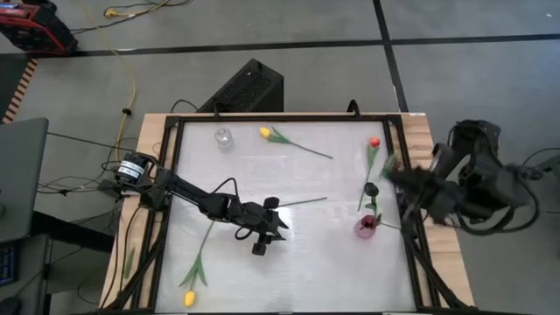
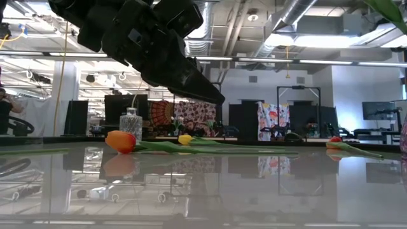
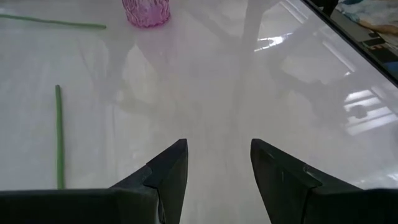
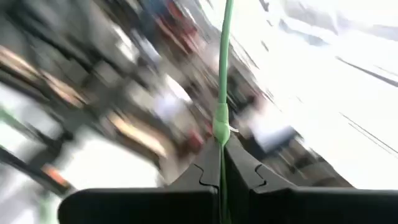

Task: Sort flowers into vase by color
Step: Put the dark red flower into the pink vase

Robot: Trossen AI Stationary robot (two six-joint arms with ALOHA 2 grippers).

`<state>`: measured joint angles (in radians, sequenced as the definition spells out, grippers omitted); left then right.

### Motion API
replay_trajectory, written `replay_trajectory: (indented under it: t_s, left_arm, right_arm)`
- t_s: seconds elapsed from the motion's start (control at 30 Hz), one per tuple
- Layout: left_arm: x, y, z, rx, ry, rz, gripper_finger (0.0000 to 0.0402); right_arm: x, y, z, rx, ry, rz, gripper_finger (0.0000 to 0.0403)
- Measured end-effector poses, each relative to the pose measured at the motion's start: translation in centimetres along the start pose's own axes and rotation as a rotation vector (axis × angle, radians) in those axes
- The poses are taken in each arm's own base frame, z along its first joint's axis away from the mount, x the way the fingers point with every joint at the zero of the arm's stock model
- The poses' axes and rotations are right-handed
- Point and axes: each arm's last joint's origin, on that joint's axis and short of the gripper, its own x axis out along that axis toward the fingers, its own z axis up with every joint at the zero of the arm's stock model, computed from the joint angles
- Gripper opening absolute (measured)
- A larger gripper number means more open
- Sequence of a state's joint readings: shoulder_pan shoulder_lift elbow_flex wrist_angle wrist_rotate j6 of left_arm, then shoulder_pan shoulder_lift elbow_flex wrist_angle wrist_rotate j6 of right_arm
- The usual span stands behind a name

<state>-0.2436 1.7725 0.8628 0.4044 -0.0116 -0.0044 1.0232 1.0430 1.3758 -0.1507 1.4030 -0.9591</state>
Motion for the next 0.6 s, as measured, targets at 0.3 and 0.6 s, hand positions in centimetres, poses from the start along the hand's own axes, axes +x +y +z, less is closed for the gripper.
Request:
replay_trajectory:
  t_s: [0.3, 0.6]
  left_arm:
    - [0.3, -0.2, -0.6, -0.025, 0.037, 0.056, 0.0164]
    - [0.2, 1.3, 0.5, -0.049, -0.084, 0.175, 0.0164]
  right_arm:
    - [-0.3, -0.5, -2.3, 0.006, 0.093, -0.049, 0.0026]
    - [-1.0, -0.7, -3.4, 0.605, 0.060, -0.026, 0.0024]
